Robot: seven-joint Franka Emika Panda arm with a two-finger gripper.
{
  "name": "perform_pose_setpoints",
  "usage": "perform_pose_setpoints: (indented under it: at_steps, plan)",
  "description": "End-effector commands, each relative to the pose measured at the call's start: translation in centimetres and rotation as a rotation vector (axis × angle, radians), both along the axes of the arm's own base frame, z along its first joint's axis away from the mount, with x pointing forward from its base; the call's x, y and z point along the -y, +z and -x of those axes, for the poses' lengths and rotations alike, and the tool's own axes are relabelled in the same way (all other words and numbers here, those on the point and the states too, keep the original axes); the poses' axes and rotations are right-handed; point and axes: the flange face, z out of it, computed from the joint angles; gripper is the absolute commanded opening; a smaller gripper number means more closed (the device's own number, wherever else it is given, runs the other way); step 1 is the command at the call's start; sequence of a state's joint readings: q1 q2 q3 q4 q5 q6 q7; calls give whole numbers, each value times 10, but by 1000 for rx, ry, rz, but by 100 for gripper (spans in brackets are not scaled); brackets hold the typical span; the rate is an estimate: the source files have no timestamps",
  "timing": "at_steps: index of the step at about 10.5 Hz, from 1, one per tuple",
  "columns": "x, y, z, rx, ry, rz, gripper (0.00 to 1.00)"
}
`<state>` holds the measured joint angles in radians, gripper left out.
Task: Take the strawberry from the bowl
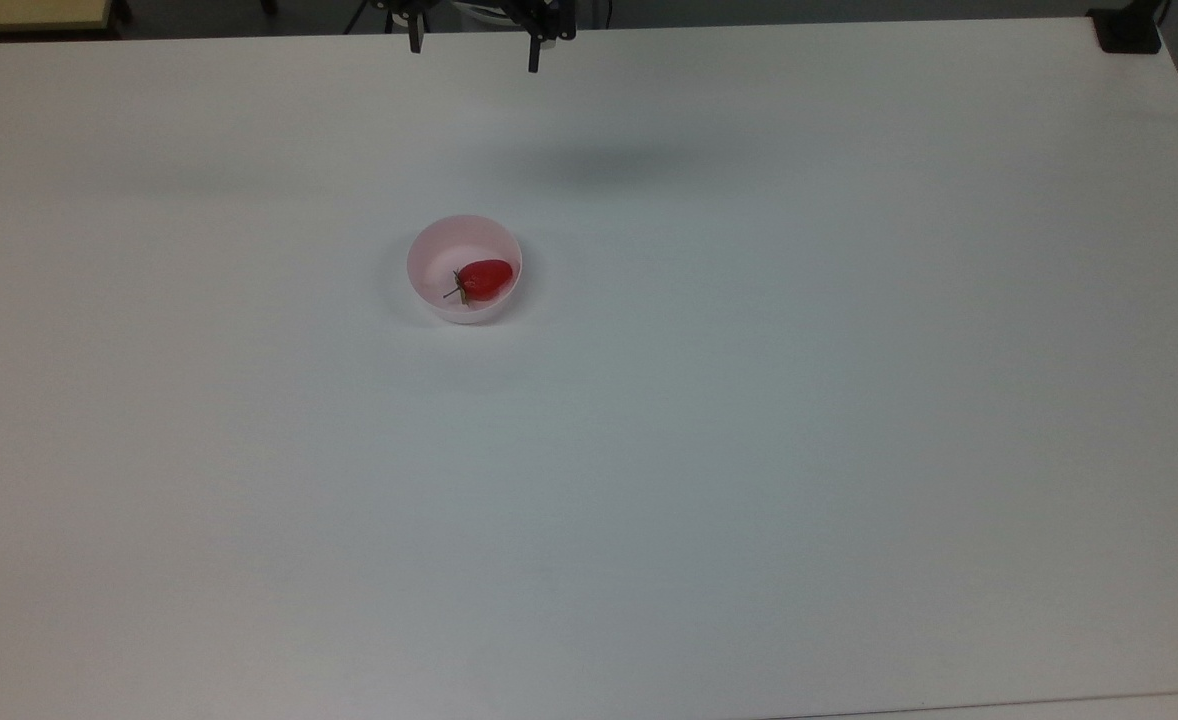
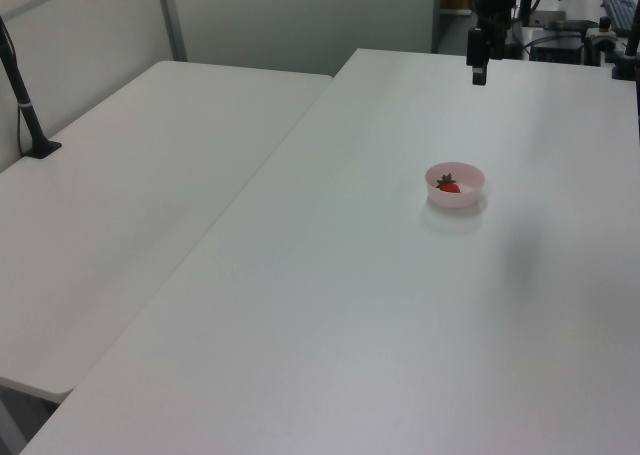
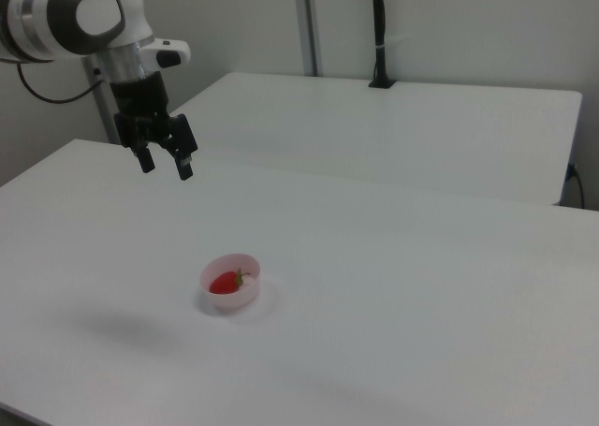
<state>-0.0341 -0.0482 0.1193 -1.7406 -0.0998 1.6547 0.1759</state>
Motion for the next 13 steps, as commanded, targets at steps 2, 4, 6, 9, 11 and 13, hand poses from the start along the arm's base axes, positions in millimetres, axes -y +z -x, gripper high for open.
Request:
perform_pose_setpoints:
  at_steps: [2, 4, 6, 9, 11, 13]
  plan:
    - [6, 2, -1, 10, 30, -9, 100]
    - [19, -1, -3, 6, 16, -10, 100]
    - [35, -16, -10, -23, 36, -15, 100]
    - [57, -57, -34, -42, 7, -23, 96]
    - [58, -100, -54, -64, -6, -32, 96]
    - [58, -140, -66, -85, -58, -34, 86]
